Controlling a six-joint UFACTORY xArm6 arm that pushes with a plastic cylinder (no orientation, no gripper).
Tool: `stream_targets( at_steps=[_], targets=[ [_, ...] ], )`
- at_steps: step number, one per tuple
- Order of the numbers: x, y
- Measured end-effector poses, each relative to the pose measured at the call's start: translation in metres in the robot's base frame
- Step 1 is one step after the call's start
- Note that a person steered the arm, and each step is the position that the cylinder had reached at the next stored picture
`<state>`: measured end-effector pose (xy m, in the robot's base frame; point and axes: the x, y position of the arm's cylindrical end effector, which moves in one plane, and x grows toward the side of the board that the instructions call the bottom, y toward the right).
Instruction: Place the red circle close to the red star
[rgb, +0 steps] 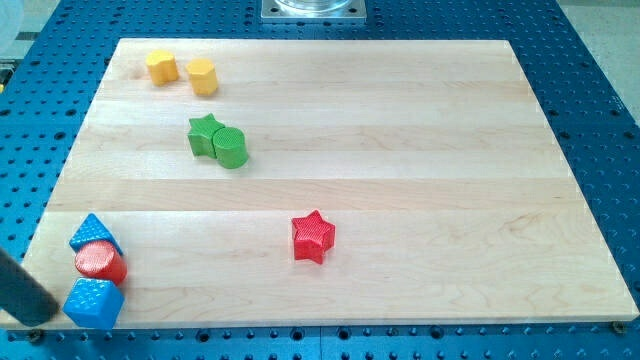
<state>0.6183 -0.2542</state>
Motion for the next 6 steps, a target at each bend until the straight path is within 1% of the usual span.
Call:
stream_targets(
  at_steps=[1, 2, 3, 4, 5, 6],
  targets=[
    [-0.001, 0.096],
    [-0.032, 0.172],
    [-0.073, 0.205],
    [-0.085, 0.252],
    [-0.104, 0.286],
    [-0.138, 0.173]
  ],
)
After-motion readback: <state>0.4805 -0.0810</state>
